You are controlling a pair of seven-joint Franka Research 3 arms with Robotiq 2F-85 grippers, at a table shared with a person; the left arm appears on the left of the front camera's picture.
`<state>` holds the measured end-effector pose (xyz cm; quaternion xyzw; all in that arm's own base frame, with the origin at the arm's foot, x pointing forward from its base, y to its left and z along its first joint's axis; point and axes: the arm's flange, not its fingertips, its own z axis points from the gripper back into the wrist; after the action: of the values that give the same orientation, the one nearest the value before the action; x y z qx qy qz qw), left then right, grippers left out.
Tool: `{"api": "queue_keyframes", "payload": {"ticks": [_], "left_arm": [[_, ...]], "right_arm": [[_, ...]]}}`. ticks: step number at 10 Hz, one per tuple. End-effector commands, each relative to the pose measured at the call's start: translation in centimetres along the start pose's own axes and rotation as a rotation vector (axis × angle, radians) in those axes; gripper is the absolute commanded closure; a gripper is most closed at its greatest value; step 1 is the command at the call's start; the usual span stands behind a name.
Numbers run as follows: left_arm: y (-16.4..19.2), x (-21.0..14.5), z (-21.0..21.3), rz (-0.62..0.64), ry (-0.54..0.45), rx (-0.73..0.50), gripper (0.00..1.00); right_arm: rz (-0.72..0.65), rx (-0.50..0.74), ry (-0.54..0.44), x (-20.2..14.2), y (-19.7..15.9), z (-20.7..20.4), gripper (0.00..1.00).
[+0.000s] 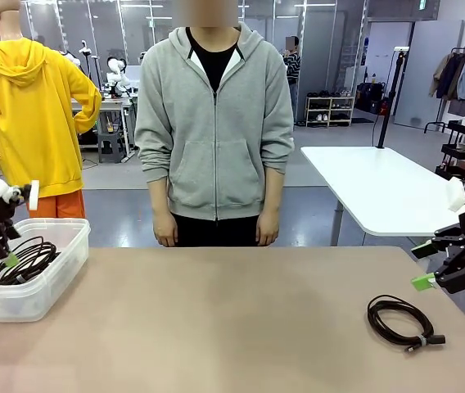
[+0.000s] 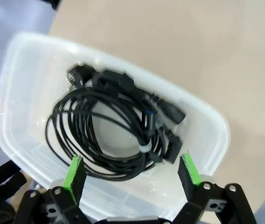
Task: Organize and store the cables.
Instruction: Place the USB Extension Cable into the Organizing box.
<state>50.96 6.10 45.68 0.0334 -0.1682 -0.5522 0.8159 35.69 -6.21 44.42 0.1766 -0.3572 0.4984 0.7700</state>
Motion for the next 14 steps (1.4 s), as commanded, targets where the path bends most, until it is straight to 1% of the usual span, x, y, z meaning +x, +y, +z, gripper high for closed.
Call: {"api": "queue_keyframes", "payload": {"ticks": [1,2,3,4,5,6,7,8,9,14], "left_arm": [[-2.8,0.1,4.8,0.085,-0.148,-0.001,0.00],[-5.2,-0.5,6.3,0.141,-0.229,-0.005,0.00],[-7.9,-1.1,7.3,0.224,-0.304,-0.043,0.00],[-10.8,-1.9,8.7,0.265,-0.412,-0.082,0.00],[-12.8,-2.5,9.7,0.278,-0.513,-0.083,0.00],[-14.7,-3.2,10.1,0.294,-0.566,-0.051,0.00],[-16.0,-3.6,9.6,0.270,-0.601,-0.058,0.00],[-17.1,-3.9,9.1,0.221,-0.632,-0.078,0.00],[-14.7,-3.3,10.1,0.290,-0.547,-0.082,0.00],[-14.7,-3.3,10.1,0.290,-0.547,-0.082,0.00]], "right_arm": [[-0.026,0.002,-0.008,0.3,0.0,0.0,0.00],[-0.026,0.002,-0.008,0.3,0.0,0.0,0.00],[-0.026,0.002,-0.008,0.3,0.0,0.0,0.00],[-0.026,0.002,-0.008,0.3,0.0,0.0,0.00],[-0.026,0.002,-0.008,0.3,0.0,0.0,0.00],[-0.026,0.002,-0.008,0.3,0.0,0.0,0.00],[-0.026,0.002,-0.008,0.3,0.0,0.0,0.00],[-0.026,0.002,-0.008,0.3,0.0,0.0,0.00],[-0.026,0.002,-0.008,0.3,0.0,0.0,0.00],[-0.026,0.002,-0.008,0.3,0.0,0.0,0.00]]}}
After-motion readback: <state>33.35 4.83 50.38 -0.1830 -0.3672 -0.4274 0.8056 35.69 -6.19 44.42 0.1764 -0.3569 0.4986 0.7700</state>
